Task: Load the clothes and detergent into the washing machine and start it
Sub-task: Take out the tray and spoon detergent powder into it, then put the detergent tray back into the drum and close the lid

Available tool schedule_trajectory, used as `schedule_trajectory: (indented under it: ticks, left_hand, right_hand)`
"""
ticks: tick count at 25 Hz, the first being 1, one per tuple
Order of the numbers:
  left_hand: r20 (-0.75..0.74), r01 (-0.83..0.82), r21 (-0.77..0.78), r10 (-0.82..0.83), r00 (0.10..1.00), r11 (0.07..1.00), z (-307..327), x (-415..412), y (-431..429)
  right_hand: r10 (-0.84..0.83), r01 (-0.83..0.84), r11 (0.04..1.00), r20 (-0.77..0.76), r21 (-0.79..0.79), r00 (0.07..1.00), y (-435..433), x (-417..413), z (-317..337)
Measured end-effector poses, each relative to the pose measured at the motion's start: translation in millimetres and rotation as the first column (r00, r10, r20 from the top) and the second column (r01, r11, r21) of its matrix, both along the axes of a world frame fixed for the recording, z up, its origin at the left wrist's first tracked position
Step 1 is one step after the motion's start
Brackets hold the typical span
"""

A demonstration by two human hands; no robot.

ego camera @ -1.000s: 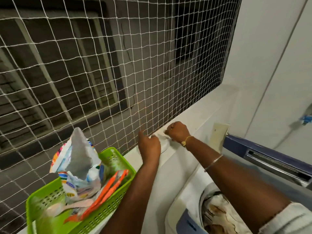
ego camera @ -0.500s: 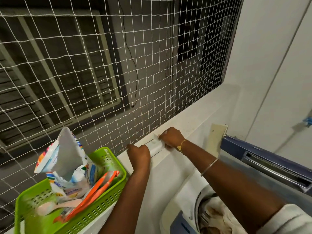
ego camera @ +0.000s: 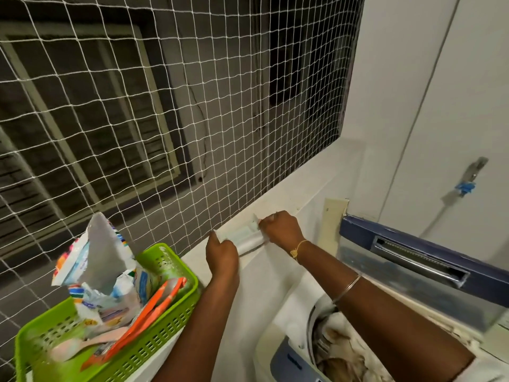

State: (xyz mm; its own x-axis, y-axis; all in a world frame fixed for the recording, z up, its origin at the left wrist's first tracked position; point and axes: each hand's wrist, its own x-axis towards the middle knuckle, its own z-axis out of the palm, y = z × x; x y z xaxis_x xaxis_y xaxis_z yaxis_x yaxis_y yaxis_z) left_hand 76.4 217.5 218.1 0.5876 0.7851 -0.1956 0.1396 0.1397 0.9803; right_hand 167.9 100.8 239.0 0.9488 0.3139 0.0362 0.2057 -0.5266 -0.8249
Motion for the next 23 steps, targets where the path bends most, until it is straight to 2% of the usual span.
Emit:
schedule_trajectory:
  ticks: [3, 8, 16, 23]
  left_hand:
    - [0.041, 0.116, -0.008, -0.115, 0.992, 0.993, -3, 2, -18]
    - [0.018, 0.336, 0.092, -0.339, 0.941, 0.937, -14, -1, -61]
    - [-0.072, 0.638, 0.146, -0.635, 0.769, 0.756, -57, -8, -144]
    - [-0.111, 0.808, 0.139, -0.801, 0.588, 0.573, -109, -3, -221]
  right_hand:
    - [-0.033, 0.034, 0.999, 0.07, -0.008, 0.997, -33, -13, 0]
    - [-0.146, 0.147, 0.989, 0.121, 0.0, 0.982, -101, -40, -15]
    - [-0.353, 0.354, 0.935, 0.06, -0.001, 0.934, -203, -88, -66]
    - [-0.573, 0.574, 0.818, -0.037, 0.038, 0.819, -283, -114, -123]
